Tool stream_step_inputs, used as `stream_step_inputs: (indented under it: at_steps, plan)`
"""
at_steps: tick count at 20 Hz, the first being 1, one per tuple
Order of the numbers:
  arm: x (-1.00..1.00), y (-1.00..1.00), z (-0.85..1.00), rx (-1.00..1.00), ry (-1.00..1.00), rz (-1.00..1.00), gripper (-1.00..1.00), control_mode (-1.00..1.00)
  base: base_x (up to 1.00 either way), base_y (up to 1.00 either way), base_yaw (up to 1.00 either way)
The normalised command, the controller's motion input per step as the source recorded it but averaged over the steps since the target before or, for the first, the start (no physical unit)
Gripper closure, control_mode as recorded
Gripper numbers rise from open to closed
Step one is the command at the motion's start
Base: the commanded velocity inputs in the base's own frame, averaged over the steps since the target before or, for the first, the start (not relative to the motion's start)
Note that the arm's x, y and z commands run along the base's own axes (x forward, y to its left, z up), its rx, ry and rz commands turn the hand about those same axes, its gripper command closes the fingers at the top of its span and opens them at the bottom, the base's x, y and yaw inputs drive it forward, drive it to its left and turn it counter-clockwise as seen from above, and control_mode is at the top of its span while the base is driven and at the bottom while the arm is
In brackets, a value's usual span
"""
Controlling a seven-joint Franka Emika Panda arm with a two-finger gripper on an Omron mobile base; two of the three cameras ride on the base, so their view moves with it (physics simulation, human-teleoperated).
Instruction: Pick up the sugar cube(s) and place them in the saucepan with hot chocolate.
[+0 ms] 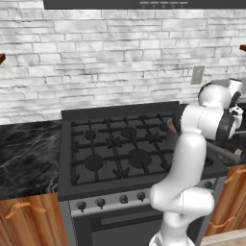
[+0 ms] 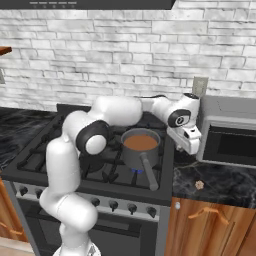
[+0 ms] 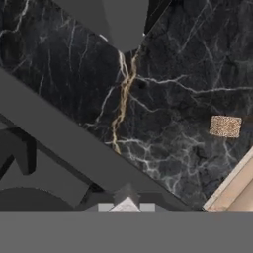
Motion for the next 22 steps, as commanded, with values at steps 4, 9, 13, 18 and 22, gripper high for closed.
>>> stream_step_inputs:
  at_steps: [4, 9, 13, 18, 22]
  plan:
    - [-0.06, 0.83, 1.0, -0.08, -0.07, 0.1, 1.0, -1.0, 0.0, 0.0, 0.0]
    - [0.0, 1.0, 0.63, -0.02, -0.01, 0.15, 1.0, -1.0, 0.0, 0.0, 0.0]
    - [-0.09, 1.0, 0.02, -0.17, 0.0, 0.17, 1.0, -1.0, 0.0, 0.0, 0.0]
    - [0.12, 0.67, -0.24, -0.11, 0.01, 0.14, 1.0, -1.0, 0.0, 0.0, 0.0]
    - [0.0, -0.11, -0.44, 0.04, 0.01, 0.01, 1.0, -1.0, 0.0, 0.0, 0.0]
